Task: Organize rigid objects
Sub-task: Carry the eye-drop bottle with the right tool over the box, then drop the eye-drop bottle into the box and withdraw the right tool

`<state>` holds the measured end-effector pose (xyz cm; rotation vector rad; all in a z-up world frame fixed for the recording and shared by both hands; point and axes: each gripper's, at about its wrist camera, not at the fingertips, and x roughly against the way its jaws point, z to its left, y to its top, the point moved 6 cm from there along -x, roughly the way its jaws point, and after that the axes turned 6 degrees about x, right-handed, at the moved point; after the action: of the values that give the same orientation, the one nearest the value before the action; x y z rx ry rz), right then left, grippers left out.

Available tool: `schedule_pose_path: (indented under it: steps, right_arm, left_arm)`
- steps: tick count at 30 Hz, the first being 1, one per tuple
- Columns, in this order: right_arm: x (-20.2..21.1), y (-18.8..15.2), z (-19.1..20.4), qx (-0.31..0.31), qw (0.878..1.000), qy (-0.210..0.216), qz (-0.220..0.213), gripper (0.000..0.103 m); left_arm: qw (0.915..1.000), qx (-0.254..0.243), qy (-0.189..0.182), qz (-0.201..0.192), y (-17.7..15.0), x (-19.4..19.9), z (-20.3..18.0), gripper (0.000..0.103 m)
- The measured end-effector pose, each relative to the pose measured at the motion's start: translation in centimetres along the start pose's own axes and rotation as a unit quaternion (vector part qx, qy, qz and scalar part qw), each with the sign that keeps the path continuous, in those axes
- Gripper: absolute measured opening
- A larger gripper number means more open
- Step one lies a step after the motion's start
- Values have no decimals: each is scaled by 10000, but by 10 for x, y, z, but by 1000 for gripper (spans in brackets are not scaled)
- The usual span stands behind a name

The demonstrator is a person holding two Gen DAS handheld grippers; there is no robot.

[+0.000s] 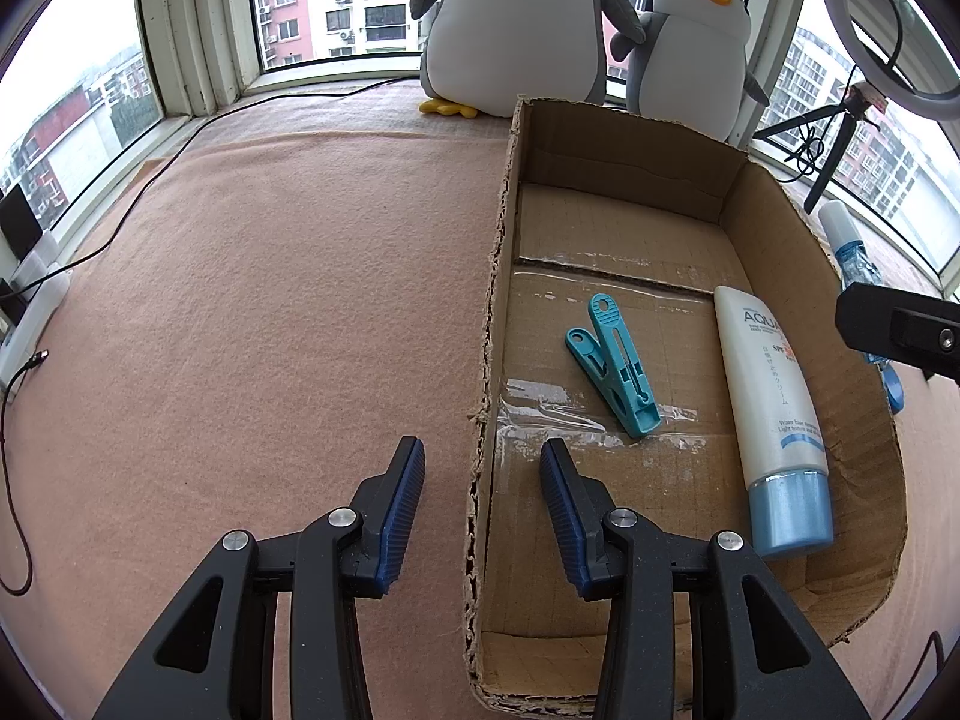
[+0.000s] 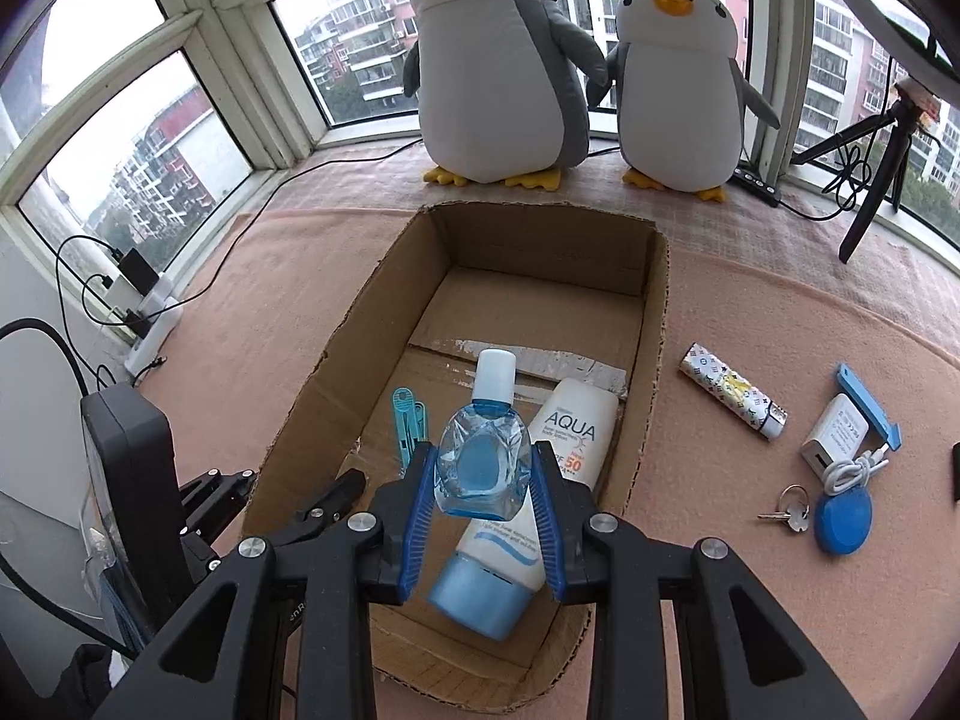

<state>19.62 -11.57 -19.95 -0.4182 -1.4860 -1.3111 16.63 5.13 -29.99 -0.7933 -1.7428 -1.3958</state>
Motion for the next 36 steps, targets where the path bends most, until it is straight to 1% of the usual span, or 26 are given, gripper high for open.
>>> schedule_pose_path:
  steps: [7, 13, 14, 15, 18, 29, 36]
  right_arm:
    - [-15, -5, 11, 62, 9998, 59, 154, 28]
    - [-17, -6, 15, 68, 9998, 110, 165, 28]
    - [-17, -6, 15, 81, 9998, 104, 161, 29]
    - [-17, -5, 15, 92, 9998, 87, 164, 32]
    - [-15, -4, 13, 55, 9999, 63, 136, 38]
    - [-8, -5, 5, -27, 9999, 55, 89, 40]
    - [7, -9, -15, -226, 9997, -40, -36, 44]
  left_arm:
    - [10000, 2, -4, -3, 0, 0, 1, 44]
    - [10000, 3, -3, -4, 0, 0, 1, 44]
    - [10000, 4, -3, -4, 0, 0, 0, 44]
    - [10000, 5, -3, -4, 0, 0, 0, 44]
    - [10000, 0, -2, -4, 0, 0, 0, 44]
    - [10000, -1, -5, -5, 0, 1, 1, 44]
    - [10000, 0, -7, -5, 0, 1, 1, 44]
